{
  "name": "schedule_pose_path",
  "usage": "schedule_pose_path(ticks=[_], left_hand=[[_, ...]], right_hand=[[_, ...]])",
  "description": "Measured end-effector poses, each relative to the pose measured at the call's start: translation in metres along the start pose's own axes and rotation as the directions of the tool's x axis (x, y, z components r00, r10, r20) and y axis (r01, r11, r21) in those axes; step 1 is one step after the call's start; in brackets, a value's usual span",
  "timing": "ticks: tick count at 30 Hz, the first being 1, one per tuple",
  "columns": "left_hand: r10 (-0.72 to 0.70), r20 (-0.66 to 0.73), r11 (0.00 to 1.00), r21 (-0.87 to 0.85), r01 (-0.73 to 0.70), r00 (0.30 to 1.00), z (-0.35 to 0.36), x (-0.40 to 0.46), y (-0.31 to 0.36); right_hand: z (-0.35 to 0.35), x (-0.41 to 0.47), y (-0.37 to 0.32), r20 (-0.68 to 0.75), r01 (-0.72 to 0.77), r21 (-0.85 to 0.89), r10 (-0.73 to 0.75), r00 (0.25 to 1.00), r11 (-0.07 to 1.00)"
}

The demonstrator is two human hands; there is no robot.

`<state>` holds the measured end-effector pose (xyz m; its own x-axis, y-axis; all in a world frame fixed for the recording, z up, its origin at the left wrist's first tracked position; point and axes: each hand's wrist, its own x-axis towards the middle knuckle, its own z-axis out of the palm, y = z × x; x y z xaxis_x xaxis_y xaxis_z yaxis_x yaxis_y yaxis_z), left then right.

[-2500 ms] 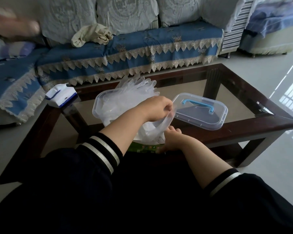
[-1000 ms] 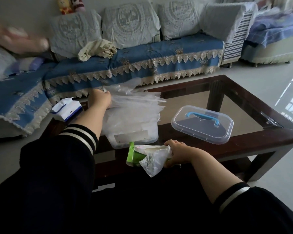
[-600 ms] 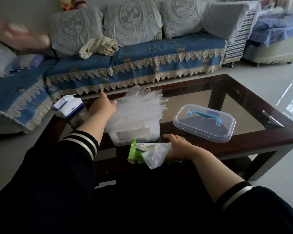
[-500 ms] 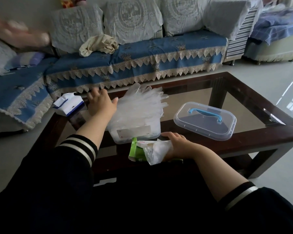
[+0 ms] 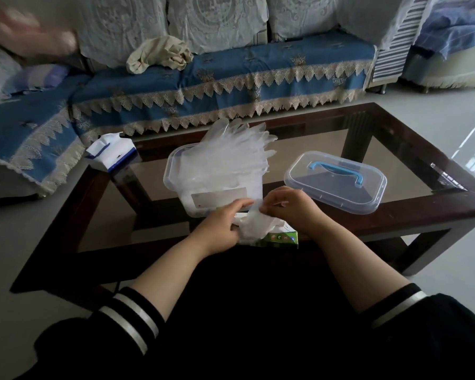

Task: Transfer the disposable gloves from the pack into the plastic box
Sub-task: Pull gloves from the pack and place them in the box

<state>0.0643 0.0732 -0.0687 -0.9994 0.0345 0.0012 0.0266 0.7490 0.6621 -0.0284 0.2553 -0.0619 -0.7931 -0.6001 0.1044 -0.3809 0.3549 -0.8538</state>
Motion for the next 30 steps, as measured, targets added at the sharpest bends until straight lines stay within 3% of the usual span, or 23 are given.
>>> schedule_pose_path(ticks=[3,5,9,13,17,24,30], left_hand=[[-0.031,0.14,0.999,0.023,0.028,0.99,0.01,0.007,-0.002],[-0.05,0.107,0.98,0.195,0.029,0.993,0.015,0.012,-0.006],[0.011,0.019,0.847,0.532,-0.019,1.0,0.025,0.021,-0.009],[0.077,0.002,0.891,0.449,-0.07,0.997,0.026,0.018,-0.011],[0.039,-0.03,0.945,0.327,-0.027,0.999,0.024,0.014,-0.009],[-0.002,0.016,0.928,0.372,-0.004,1.0,0.03,0.015,-0.005],[0.038,-0.013,0.915,0.403,-0.029,0.999,0.031,0.018,-0.014]], right_hand=[[0.003,-0.002,-0.005,-0.135,-0.017,0.043,0.023,0.991,0.999],[0.006,-0.003,-0.007,-0.191,-0.017,0.037,0.024,0.981,0.999],[0.009,-0.002,-0.009,-0.28,0.003,-0.01,-0.005,0.96,1.0],[0.013,0.001,-0.008,-0.362,0.025,0.005,-0.021,0.932,1.0],[0.017,0.005,-0.009,-0.448,0.045,0.047,-0.019,0.894,0.998],[0.023,0.004,-0.015,-0.386,0.045,0.127,0.008,0.922,0.991],[0.028,-0.007,-0.026,-0.48,0.242,0.161,-0.138,0.866,0.957]])
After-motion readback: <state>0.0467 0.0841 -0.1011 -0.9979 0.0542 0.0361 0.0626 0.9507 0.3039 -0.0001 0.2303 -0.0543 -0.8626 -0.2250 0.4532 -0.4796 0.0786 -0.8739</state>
